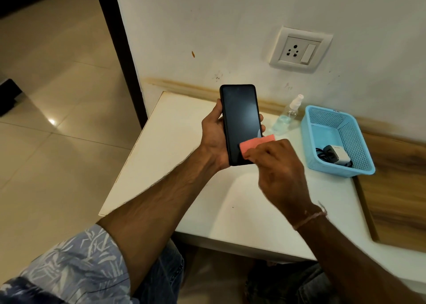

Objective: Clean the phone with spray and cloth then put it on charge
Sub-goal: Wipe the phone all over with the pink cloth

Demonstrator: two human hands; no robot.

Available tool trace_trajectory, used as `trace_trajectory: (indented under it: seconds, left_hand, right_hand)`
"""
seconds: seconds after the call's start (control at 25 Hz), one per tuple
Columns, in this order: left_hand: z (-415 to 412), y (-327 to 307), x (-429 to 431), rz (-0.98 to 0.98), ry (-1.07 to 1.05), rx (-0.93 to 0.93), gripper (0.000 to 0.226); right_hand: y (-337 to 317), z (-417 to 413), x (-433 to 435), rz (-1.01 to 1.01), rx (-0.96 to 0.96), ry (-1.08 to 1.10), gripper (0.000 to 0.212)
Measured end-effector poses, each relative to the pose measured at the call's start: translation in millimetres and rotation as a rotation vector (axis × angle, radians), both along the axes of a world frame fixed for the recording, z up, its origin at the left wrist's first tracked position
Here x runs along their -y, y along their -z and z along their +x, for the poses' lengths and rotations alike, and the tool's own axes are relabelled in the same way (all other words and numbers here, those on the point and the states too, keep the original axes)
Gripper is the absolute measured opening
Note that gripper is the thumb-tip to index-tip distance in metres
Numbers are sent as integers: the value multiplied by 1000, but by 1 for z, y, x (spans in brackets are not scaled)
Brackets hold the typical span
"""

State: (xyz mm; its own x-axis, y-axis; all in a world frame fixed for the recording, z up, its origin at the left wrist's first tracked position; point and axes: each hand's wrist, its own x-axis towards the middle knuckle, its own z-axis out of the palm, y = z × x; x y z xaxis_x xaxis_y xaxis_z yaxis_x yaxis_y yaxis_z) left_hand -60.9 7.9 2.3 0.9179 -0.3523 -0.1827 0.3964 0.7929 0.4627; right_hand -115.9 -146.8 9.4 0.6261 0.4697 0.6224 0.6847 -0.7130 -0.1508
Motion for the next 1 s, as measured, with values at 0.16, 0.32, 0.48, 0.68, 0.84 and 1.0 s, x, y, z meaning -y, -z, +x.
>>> trace_trajectory:
  seconds: [0.16, 0.32, 0.48, 0.68, 0.84, 1.0]
  left_hand:
    - [0, 2, 0, 4, 4, 1, 74]
    - [1, 1, -1, -6, 1, 21, 75]
    - [1, 0, -1, 7, 6, 7, 75]
    - [0, -3, -1, 8, -5, 20, 75]
    - [0, -5, -4, 19, -15, 15, 75]
    - [-2, -5, 3, 47, -16, -23, 83]
  right_hand:
    - [9, -11, -10, -9, -19, -11, 20]
    - [1, 2, 1, 57, -16, 60, 20]
    - [8, -13, -7, -17, 0, -17, 22]
    - [-2, 0, -2, 124, -58, 114, 21]
    - [5, -17, -4, -58, -97, -117, 20]
    - [-19, 22, -2, 111, -138, 127, 26]
